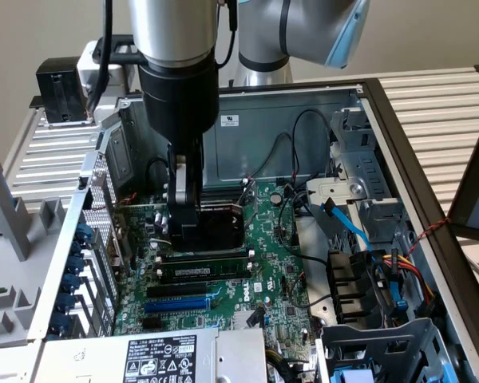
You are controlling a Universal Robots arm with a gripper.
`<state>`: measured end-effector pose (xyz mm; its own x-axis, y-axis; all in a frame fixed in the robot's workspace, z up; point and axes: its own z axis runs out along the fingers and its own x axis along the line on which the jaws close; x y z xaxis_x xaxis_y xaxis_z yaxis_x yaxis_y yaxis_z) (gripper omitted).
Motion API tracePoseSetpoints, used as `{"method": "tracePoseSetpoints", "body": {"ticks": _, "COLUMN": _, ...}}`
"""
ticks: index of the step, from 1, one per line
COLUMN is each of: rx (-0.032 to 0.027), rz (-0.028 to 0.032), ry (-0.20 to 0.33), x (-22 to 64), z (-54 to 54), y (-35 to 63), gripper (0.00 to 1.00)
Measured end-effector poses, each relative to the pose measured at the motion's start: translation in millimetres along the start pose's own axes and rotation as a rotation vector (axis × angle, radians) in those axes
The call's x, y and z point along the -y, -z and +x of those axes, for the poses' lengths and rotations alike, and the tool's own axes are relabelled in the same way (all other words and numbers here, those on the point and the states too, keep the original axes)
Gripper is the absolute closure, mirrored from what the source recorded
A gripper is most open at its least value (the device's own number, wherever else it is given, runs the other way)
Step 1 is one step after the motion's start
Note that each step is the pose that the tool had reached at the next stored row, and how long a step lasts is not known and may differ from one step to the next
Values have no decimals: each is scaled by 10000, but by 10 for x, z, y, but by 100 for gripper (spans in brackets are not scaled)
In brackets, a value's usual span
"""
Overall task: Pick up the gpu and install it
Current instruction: 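Insert the gpu into the slot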
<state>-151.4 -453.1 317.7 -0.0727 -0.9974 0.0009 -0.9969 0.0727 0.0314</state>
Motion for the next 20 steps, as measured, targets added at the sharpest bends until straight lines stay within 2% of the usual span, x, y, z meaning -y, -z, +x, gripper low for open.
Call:
{"method": "tracePoseSetpoints", "body": {"ticks": 1, "rx": 16, "rz": -1, "ry": 1, "x": 0, "z": 2, "y": 0, "gripper": 73}}
{"method": "tracePoseSetpoints", "body": {"ticks": 4, "rx": 17, "rz": -1, "ry": 0, "x": 0, "z": 2, "y": -1, "gripper": 73}}
{"method": "tracePoseSetpoints", "body": {"ticks": 11, "rx": 46, "rz": -3, "ry": 2, "x": -17, "z": 33, "y": -115, "gripper": 73}}
{"method": "tracePoseSetpoints", "body": {"ticks": 18, "rx": 60, "rz": -3, "ry": 2, "x": -124, "z": 77, "y": -181, "gripper": 73}}
{"method": "tracePoseSetpoints", "body": {"ticks": 20, "rx": 75, "rz": -4, "ry": 4, "x": -129, "z": 96, "y": -215, "gripper": 73}}
